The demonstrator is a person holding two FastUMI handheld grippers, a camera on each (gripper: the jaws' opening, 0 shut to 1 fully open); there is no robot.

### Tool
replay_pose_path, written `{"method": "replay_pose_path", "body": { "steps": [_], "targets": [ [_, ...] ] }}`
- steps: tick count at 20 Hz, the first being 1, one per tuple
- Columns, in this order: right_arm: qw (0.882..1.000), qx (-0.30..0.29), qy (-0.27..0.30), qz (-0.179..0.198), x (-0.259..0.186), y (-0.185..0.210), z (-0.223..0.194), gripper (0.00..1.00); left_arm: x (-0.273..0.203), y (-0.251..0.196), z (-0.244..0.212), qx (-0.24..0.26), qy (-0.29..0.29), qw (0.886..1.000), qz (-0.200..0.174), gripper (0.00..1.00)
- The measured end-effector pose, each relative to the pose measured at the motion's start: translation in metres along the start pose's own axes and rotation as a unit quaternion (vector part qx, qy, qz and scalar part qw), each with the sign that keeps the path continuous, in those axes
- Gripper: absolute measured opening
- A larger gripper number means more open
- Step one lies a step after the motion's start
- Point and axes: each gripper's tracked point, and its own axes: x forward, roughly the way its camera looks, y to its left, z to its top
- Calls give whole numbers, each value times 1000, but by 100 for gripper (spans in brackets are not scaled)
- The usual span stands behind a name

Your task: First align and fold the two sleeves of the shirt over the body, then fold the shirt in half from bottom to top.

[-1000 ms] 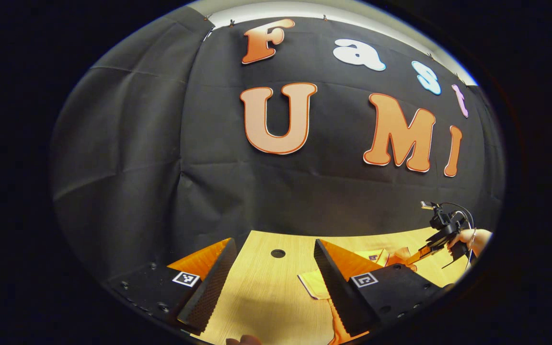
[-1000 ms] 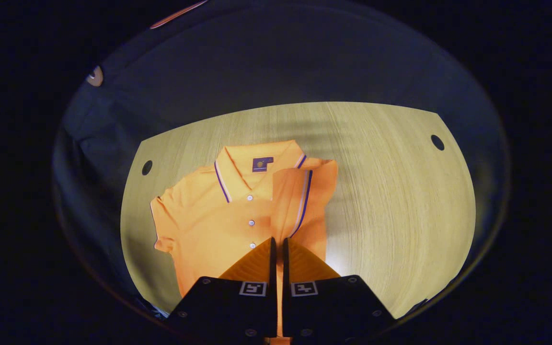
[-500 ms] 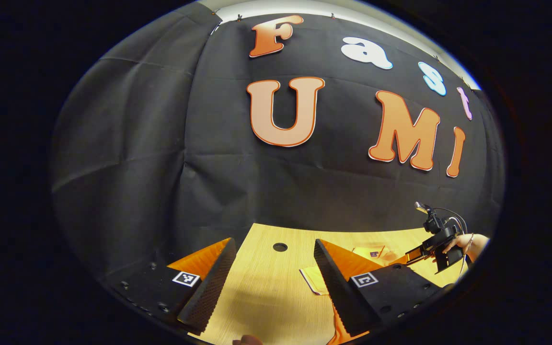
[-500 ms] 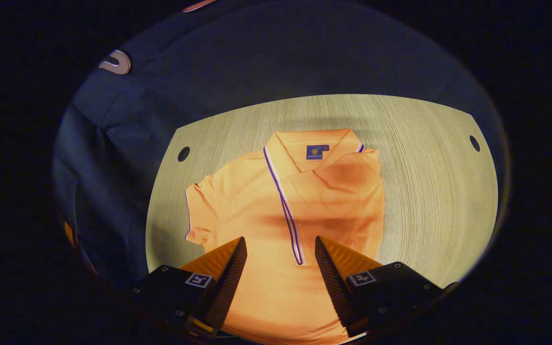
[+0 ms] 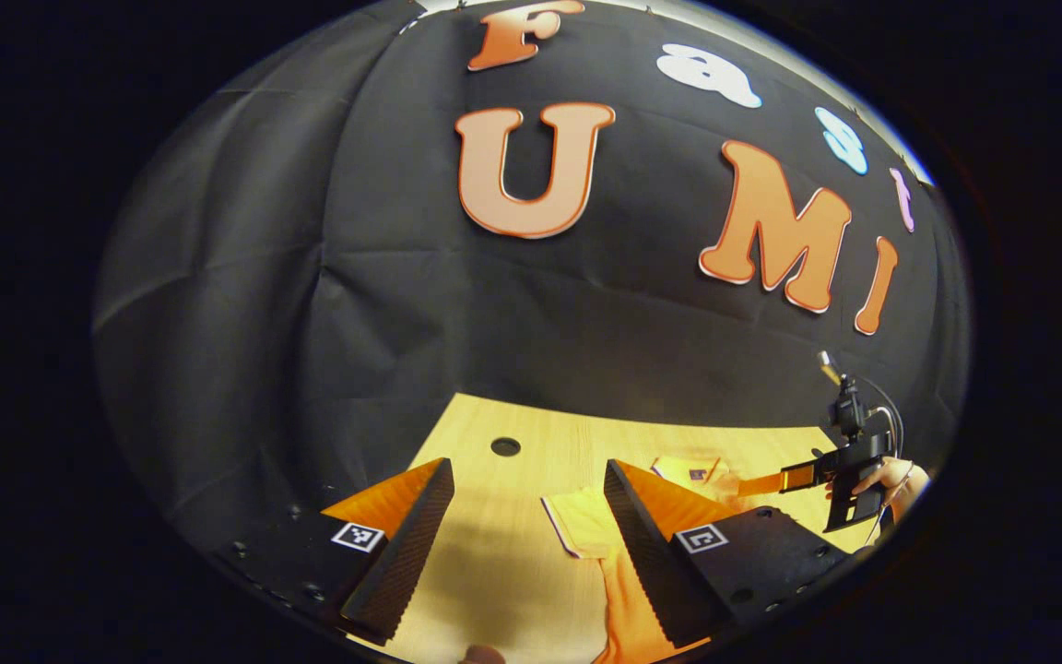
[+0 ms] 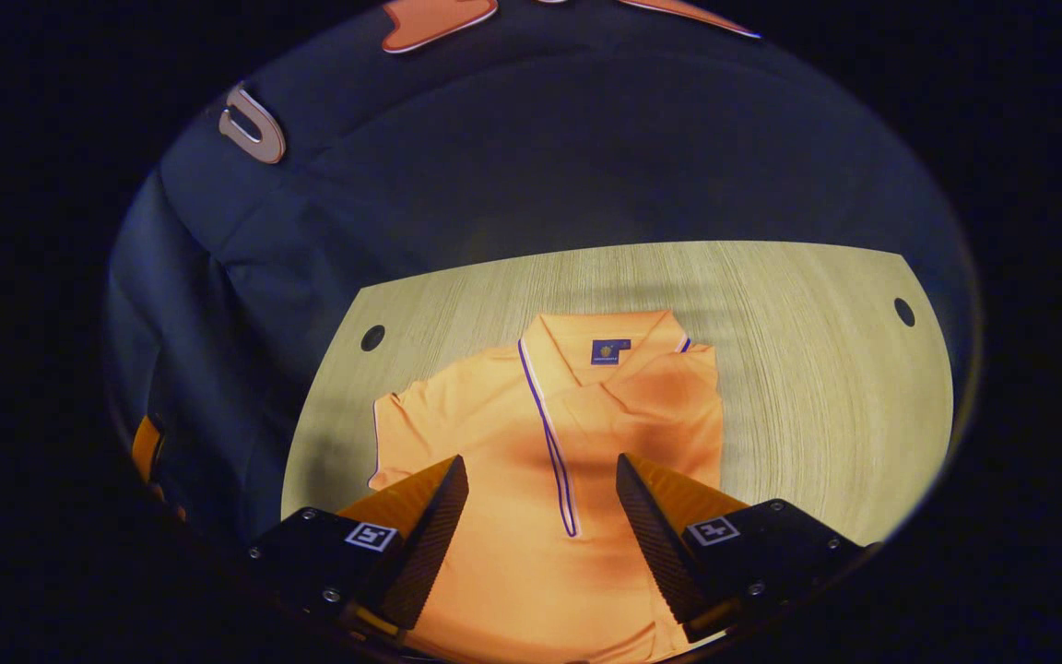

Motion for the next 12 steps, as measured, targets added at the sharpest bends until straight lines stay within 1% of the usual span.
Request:
{"method": "replay_pose_path", "body": {
  "steps": [1, 3, 6, 8, 9, 10, 12],
  "targets": [
    [1000, -2, -5, -3, -5, -3, 2, 98, 9, -10, -6, -7, 16, 1000, -8, 99],
    [1000, -6, -9, 1, -13, -6, 4, 98, 29, -21, -31, -19, 58, 998, -4, 98],
    [1000, -11, -15, 9, -28, -10, 6, 98, 57, -45, -62, -42, 125, 991, -23, 99],
    [1000, -6, -15, 14, -38, -16, 6, 98, 76, -48, -86, -65, 170, 983, -7, 99],
    [1000, -3, -21, 19, -45, -17, 7, 98, 84, -52, -94, -80, 183, 980, -8, 99],
    [999, -1, -29, 23, -52, -20, 11, 98, 93, -55, -100, -89, 191, 977, -8, 99],
    [998, -2, -50, 27, -66, -26, 17, 98, 115, -56, -108, -88, 202, 975, 13, 99]
  ]
}}
